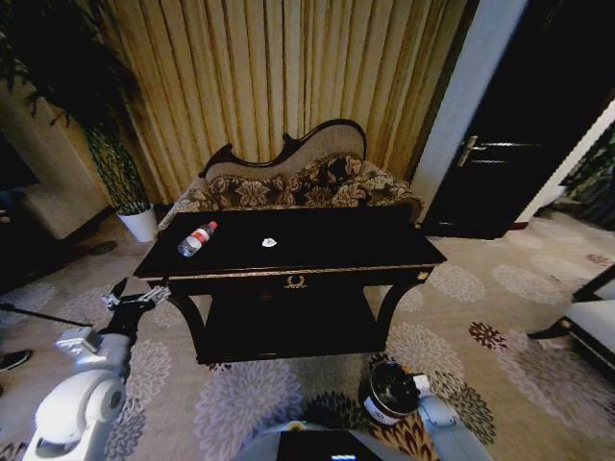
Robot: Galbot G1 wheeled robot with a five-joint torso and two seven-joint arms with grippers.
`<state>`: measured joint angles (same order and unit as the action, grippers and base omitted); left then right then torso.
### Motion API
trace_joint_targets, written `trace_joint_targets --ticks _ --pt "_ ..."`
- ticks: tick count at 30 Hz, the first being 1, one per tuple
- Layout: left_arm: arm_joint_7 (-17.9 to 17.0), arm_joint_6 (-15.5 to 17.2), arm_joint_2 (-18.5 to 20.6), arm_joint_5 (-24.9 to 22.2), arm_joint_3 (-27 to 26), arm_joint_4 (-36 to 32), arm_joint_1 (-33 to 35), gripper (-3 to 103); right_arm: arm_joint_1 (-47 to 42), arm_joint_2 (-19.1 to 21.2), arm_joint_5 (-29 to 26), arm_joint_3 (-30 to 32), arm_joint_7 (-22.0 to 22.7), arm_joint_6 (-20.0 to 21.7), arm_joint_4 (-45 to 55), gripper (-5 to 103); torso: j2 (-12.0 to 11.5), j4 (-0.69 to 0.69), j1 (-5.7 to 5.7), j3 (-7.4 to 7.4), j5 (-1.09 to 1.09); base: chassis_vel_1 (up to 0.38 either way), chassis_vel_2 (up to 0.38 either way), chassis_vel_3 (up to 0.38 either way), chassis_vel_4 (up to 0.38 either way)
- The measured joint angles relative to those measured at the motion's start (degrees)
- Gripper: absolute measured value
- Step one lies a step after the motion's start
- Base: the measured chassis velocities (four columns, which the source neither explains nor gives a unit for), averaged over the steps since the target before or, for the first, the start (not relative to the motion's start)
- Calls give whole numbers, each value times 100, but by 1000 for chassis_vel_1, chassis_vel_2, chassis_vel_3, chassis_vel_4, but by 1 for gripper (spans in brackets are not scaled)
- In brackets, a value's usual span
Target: Move to the front of the table and place the trash on the table into the trash bin.
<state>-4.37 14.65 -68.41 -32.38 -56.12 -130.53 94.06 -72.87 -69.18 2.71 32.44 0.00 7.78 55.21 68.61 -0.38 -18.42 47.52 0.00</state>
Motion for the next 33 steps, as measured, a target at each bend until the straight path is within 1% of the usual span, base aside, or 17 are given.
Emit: trace_joint_targets --ticks 1,3,9,12,13,15,17,18,20,22,23,25,26,28,30,31,33 --pt "-2 0 10 -11 -23 -17 11 100 -29 -11 49 24 0 20 23 -1 0 1 0 0 0 0 0 0 0" --pt "-2 0 16 -15 -30 -24 16 100 -52 -15 64 36 0 28 52 2 0 1 0 0 0 0 0 0 0" --pt "-3 -1 33 -21 -33 -70 27 100 -189 -32 69 109 0 42 290 24 0 1 0 0 -1 0 0 0 0" --pt "-3 -1 52 -24 -25 -99 30 100 -315 -44 61 163 0 45 487 40 0 0 0 0 -1 0 0 0 0" --pt "-3 -1 52 -24 -25 -99 30 100 -315 -44 61 163 0 45 487 40 0 0 0 0 -1 0 0 0 0" --pt "-4 0 65 -28 -24 -103 30 100 -388 -55 56 205 0 46 607 50 0 1 0 0 0 0 0 0 0" --pt "-4 -1 71 -32 -24 -105 30 100 -418 -59 54 225 0 46 659 50 0 1 0 0 -1 0 0 0 0" --pt "-4 -1 77 -38 -24 -109 30 100 -460 -62 51 248 0 47 733 61 0 1 0 0 -1 0 0 0 0" --pt "-4 -2 78 -40 -25 -111 31 100 -478 -63 49 257 0 47 767 61 0 0 0 0 -1 0 0 0 0" --pt "-4 -5 82 -55 -30 -123 30 100 -547 -63 -5 300 0 45 963 72 0 0 0 0 0 0 0 0 0" --pt "-4 -5 82 -55 -30 -123 30 100 -547 -63 -5 300 0 45 963 72 0 0 0 0 0 0 0 0 0" --pt "-22 -8 82 -93 -53 -123 25 100 -649 -54 -608 365 0 7 1590 88 0 0 0 0 1 0 0 0 0" --pt "-22 -8 82 -93 -53 -123 25 100 -649 -54 -608 365 0 7 1590 88 0 0 0 0 1 0 0 0 0" --pt "-40 -8 115 -151 -69 -120 3 100 -705 -45 -1348 440 0 -84 2405 94 0 1 0 0 0 0 0 0 0" --pt "-57 -7 160 -175 -73 -106 -27 100 -757 -62 -1787 666 0 -120 3423 99 0 3 0 0 -2 0 0 0 0" --pt "-57 -7 160 -175 -73 -106 -27 100 -757 -62 -1787 666 0 -120 3423 99 0 3 0 0 -2 0 0 0 0" --pt "-72 0 186 -196 -79 -134 -9 100 -878 -30 -2122 924 1 -4 4287 100 0 2 0 0 -3 0 0 0 0"
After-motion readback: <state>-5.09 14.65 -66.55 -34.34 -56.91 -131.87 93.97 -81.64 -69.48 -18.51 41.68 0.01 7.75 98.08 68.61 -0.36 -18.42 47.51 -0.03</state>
